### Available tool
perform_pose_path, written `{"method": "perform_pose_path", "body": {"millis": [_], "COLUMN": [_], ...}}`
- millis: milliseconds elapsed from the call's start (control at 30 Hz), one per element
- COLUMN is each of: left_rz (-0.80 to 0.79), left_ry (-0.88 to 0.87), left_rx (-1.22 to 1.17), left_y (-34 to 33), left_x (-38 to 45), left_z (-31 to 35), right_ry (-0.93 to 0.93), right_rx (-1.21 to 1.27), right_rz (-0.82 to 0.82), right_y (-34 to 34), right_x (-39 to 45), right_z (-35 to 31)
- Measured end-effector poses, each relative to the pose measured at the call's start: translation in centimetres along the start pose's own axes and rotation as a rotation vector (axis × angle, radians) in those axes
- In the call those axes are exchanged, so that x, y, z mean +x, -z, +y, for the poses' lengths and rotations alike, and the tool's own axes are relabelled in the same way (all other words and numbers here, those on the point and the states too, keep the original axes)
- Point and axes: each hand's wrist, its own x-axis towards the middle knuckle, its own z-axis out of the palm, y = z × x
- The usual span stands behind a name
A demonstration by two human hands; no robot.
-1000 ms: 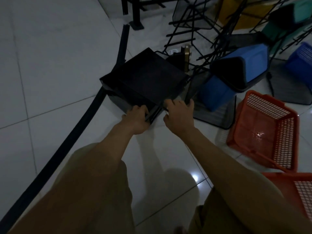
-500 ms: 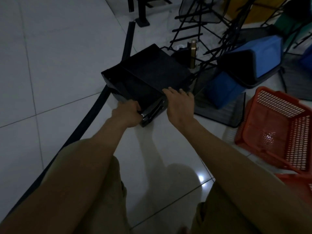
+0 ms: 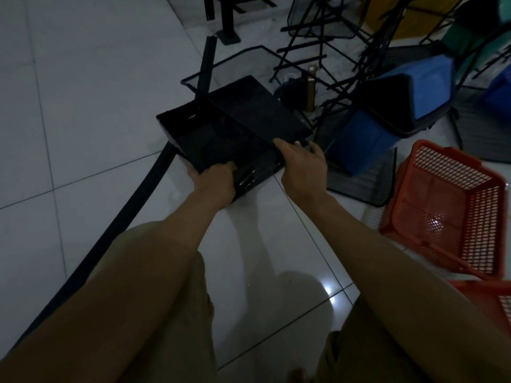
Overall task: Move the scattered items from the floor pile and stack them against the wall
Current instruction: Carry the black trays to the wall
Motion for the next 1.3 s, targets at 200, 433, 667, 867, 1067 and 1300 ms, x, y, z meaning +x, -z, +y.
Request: {"method": "perform_pose_path", "body": {"millis": [200,433,667,867,1067,1300], "left_rz": [-0.084,-0.058,0.016,-0.316,-0.040,-0.318], "left_ry": [0.151,0.607,-0.107,-0.107,-0.211,-0.241], "left_rx": [-0.060,-0.003,-0.195,-0.057,-0.513,-0.184], "left_y": [0.7,1.7,0.1,-2.6,-2.1,-3.8], "left_x": [-0.2,0.3,-0.9,0.0,0.7,0.6], "left_z": [-3.0,-9.4,-5.3,-3.4,-0.4,3.5], "right_ry": [0.064,0.099,0.061,0.028,0.040,0.044], "right_rx": [0.008,0.007,0.067,0.057,0.062,0.114], "right_rz": [-0.112,-0.074,-0.106,-0.216,-0.207,-0.245], "right_y": [-1.6,-2.7,-3.5,-3.1,-2.6,-1.6], "right_x": [0.9,2.2,2.3,2.1,2.1,0.9], "right_z": [-1.3,-1.9,-0.7,0.7,1.5,2.3]}}
